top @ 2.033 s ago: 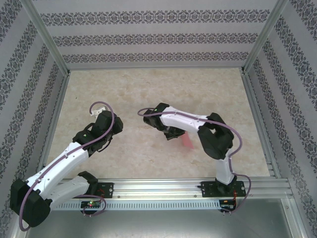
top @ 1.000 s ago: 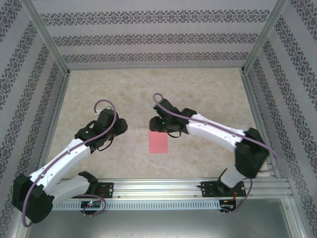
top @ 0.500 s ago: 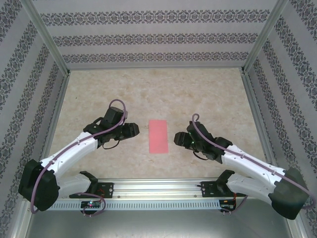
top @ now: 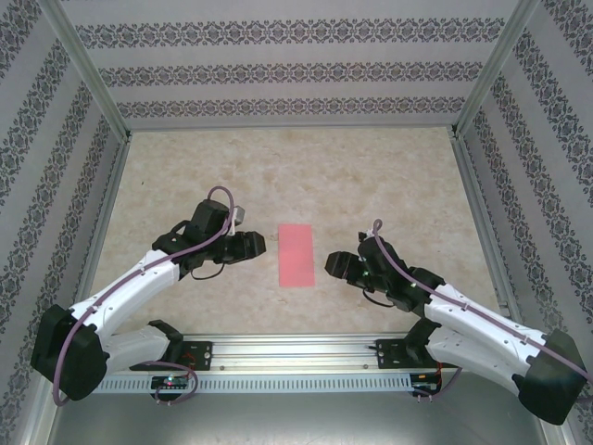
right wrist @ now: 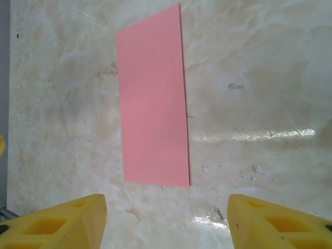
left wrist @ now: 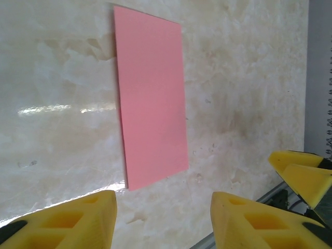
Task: Fold a paper plane with a square sheet of paper (pick it up from the middle)
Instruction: Third fold the triangle at the center of the table.
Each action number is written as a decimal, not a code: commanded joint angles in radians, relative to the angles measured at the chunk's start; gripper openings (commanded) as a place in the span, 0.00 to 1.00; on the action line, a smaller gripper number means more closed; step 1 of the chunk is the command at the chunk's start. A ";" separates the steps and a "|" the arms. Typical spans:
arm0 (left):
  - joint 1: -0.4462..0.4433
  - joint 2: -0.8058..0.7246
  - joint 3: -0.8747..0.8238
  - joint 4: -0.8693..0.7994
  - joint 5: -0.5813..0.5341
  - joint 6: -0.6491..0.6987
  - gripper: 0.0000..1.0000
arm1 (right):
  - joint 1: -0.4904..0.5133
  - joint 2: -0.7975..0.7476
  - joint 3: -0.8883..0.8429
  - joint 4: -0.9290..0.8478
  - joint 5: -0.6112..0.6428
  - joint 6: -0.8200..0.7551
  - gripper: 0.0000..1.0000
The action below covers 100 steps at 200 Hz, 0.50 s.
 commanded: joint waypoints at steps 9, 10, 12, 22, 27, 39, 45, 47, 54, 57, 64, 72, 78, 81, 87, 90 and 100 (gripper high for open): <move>0.008 0.015 -0.014 0.126 0.080 0.002 0.52 | 0.025 0.001 -0.016 0.050 0.012 0.021 0.64; 0.008 0.017 -0.013 0.128 0.082 0.002 0.52 | 0.025 0.002 -0.016 0.052 0.013 0.020 0.64; 0.008 0.021 -0.013 0.131 0.087 0.003 0.52 | 0.025 0.005 -0.016 0.056 0.014 0.019 0.64; 0.008 0.052 0.000 0.134 0.089 0.005 0.52 | 0.025 0.019 -0.013 0.074 0.022 0.012 0.64; 0.009 0.072 0.006 0.136 0.092 0.003 0.52 | 0.025 0.027 -0.012 0.080 0.027 0.013 0.64; 0.009 0.123 0.026 0.149 0.112 -0.006 0.51 | 0.025 0.048 -0.009 0.106 0.038 0.016 0.62; 0.009 0.147 0.039 0.149 0.117 -0.018 0.50 | 0.024 0.063 -0.011 0.125 0.047 0.020 0.62; 0.009 0.155 0.045 0.150 0.118 -0.020 0.49 | 0.022 0.068 -0.011 0.129 0.049 0.025 0.61; 0.009 0.181 0.053 0.168 0.126 -0.029 0.49 | 0.017 0.084 -0.016 0.153 0.050 0.053 0.56; 0.008 0.191 0.055 0.180 0.131 -0.033 0.49 | 0.014 0.094 -0.020 0.163 0.050 0.069 0.54; 0.009 0.215 0.060 0.204 0.140 -0.042 0.48 | 0.004 0.113 -0.028 0.189 0.050 0.106 0.51; 0.009 0.246 0.078 0.207 0.146 -0.038 0.47 | -0.021 0.137 -0.033 0.198 0.031 0.126 0.55; 0.008 0.273 0.098 0.203 0.155 -0.032 0.46 | -0.040 0.155 -0.038 0.212 0.019 0.140 0.55; 0.008 0.287 0.104 0.201 0.158 -0.029 0.46 | -0.047 0.167 -0.042 0.226 0.008 0.147 0.55; 0.009 0.310 0.115 0.203 0.162 -0.024 0.45 | -0.067 0.189 -0.053 0.263 -0.025 0.147 0.52; 0.008 0.323 0.119 0.207 0.164 -0.023 0.45 | -0.078 0.200 -0.056 0.284 -0.052 0.140 0.49; 0.007 0.362 0.130 0.233 0.183 -0.023 0.44 | -0.101 0.228 -0.052 0.309 -0.085 0.118 0.46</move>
